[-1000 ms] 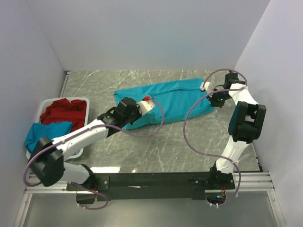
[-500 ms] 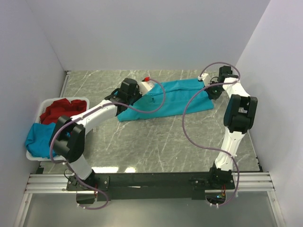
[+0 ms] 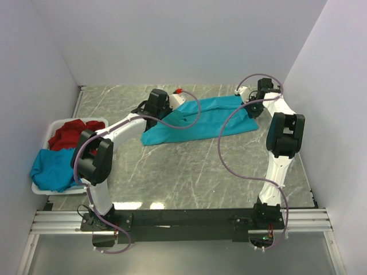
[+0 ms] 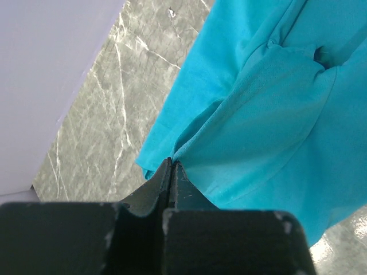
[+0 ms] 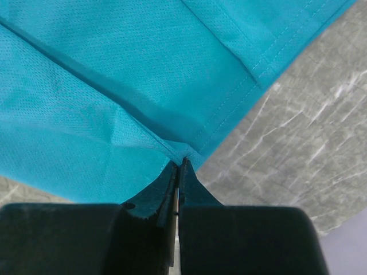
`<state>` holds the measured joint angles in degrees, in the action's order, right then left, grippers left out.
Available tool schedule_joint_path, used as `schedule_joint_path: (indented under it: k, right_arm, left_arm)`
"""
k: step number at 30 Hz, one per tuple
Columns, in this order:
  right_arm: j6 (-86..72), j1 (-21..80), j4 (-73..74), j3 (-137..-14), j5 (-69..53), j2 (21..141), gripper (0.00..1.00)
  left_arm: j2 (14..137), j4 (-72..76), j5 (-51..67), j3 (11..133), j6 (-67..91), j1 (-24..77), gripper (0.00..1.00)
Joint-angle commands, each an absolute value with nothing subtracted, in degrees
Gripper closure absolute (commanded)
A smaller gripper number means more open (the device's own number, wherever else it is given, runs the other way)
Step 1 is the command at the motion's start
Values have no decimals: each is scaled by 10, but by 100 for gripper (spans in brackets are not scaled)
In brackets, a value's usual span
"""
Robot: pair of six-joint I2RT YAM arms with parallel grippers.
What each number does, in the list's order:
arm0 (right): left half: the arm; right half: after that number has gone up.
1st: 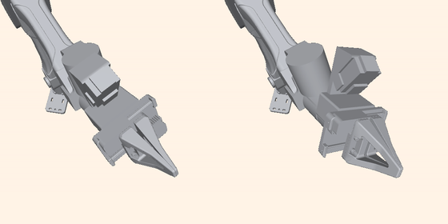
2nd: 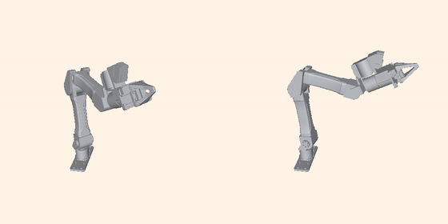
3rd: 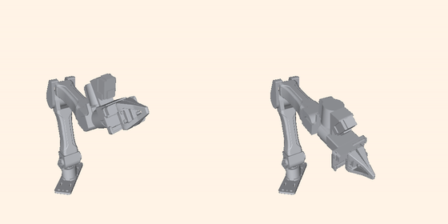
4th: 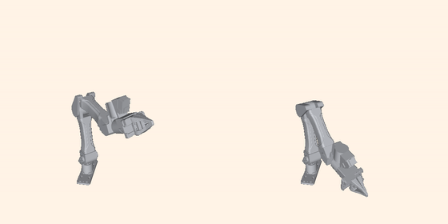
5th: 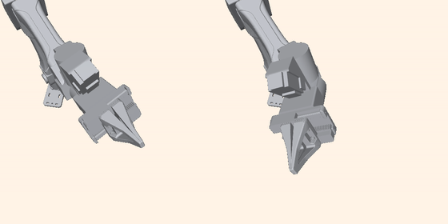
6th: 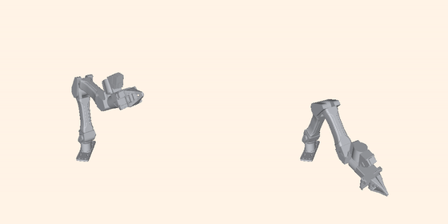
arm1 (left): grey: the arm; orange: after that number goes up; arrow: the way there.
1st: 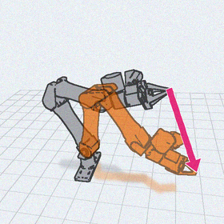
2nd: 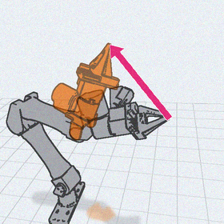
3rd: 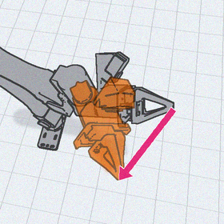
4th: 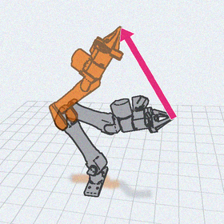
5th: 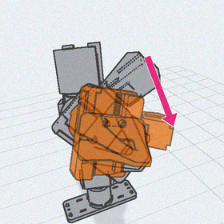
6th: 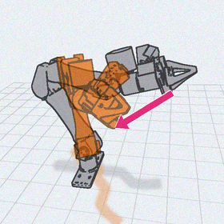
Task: Fold and stack the t-shirts
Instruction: Fold the tshirt
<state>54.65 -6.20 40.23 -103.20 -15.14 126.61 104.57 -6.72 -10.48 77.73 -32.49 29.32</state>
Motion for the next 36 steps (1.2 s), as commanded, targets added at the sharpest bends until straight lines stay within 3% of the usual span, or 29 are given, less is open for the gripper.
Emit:
schedule_joint_path:
  k: [1, 35, 36]
  right_arm:
    - [525, -61, 388, -1066, -135, 1272, 100]
    - [461, -36, 377, -1111, -76, 1312, 100]
    - [455, -35, 369, -1109, -70, 1312, 96]
  left_arm:
    - [1046, -49, -112, 806, -343, 291, 100]
    - [1157, -50, -118, 911, -341, 265, 100]
    - [1175, -53, -118, 919, -337, 262, 100]
